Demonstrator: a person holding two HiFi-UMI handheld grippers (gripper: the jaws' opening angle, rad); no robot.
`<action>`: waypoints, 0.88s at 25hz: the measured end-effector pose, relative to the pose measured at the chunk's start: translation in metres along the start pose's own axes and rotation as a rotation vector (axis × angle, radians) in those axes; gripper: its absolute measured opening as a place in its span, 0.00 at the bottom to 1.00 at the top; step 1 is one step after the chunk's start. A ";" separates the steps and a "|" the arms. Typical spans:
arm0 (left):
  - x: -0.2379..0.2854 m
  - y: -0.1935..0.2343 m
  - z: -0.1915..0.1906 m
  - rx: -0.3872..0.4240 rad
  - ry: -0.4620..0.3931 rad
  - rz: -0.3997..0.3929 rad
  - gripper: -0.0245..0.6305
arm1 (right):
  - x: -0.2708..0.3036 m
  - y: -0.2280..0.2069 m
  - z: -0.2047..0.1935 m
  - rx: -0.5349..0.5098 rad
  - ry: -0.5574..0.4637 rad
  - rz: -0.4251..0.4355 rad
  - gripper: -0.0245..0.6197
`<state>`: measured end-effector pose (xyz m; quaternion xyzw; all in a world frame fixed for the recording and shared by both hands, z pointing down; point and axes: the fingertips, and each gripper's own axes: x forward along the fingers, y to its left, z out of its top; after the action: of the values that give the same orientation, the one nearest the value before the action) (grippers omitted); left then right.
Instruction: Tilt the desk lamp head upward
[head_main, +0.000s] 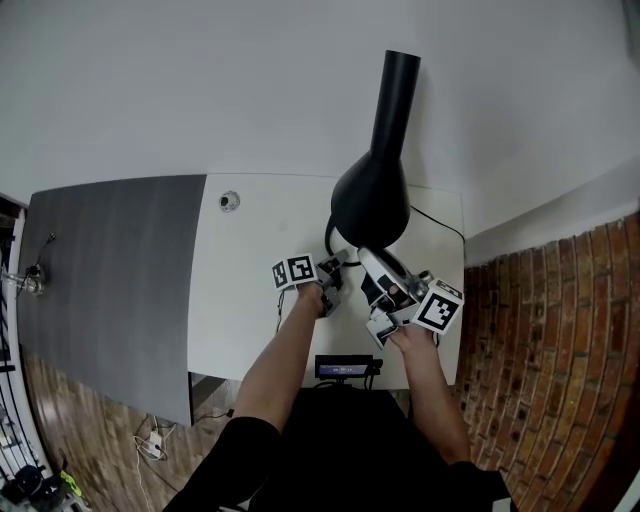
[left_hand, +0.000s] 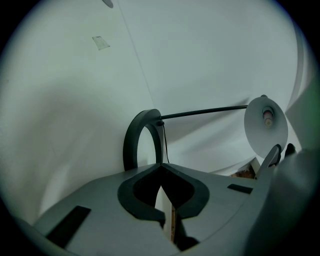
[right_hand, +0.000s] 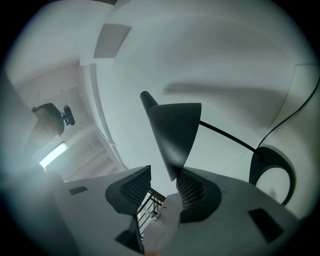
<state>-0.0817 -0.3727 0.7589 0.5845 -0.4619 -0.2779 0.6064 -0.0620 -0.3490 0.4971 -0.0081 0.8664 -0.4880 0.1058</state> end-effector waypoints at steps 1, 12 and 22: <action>0.000 0.000 0.001 0.003 -0.002 0.001 0.06 | 0.001 0.000 0.001 0.005 -0.004 0.007 0.26; 0.003 -0.002 0.002 0.011 -0.005 0.010 0.05 | -0.001 0.013 0.004 0.030 -0.026 0.067 0.26; 0.004 -0.002 0.003 0.019 -0.012 0.020 0.06 | -0.006 0.032 0.003 0.025 -0.040 0.110 0.26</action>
<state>-0.0819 -0.3777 0.7574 0.5838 -0.4740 -0.2712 0.6008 -0.0524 -0.3338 0.4697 0.0311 0.8571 -0.4919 0.1498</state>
